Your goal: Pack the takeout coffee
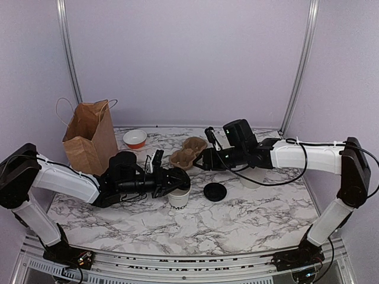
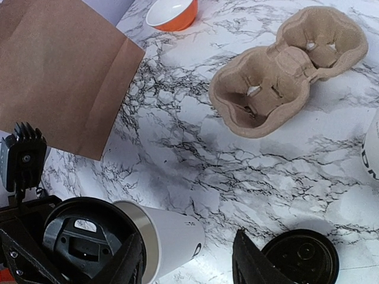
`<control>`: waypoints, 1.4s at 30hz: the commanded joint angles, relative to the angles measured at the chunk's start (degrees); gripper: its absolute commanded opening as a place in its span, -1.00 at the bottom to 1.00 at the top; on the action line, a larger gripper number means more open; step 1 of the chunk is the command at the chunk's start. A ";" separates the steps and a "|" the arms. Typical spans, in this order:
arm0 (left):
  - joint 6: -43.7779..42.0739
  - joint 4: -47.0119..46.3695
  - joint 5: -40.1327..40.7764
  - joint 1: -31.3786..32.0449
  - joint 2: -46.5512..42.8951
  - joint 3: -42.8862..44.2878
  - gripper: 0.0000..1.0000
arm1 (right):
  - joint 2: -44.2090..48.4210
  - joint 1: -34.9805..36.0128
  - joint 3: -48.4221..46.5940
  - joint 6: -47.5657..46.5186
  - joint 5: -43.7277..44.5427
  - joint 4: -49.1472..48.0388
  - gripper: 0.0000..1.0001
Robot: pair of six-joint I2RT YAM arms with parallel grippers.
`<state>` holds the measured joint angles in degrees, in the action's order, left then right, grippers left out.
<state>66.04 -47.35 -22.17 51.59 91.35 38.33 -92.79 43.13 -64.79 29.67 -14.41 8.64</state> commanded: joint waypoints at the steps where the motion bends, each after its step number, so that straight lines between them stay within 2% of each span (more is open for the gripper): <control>1: 0.53 -2.22 -1.02 0.35 1.25 -0.40 -0.71 | -0.80 0.87 -2.06 -1.03 0.52 -0.50 0.00; 42: 1.79 -5.29 -1.74 0.44 3.40 -0.22 -0.69 | -3.33 2.98 -4.53 -2.92 2.19 2.07 0.00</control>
<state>68.07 -50.92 -23.53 51.86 94.32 38.33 -95.37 45.17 -66.63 28.01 -12.88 9.96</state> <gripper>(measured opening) 0.155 0.496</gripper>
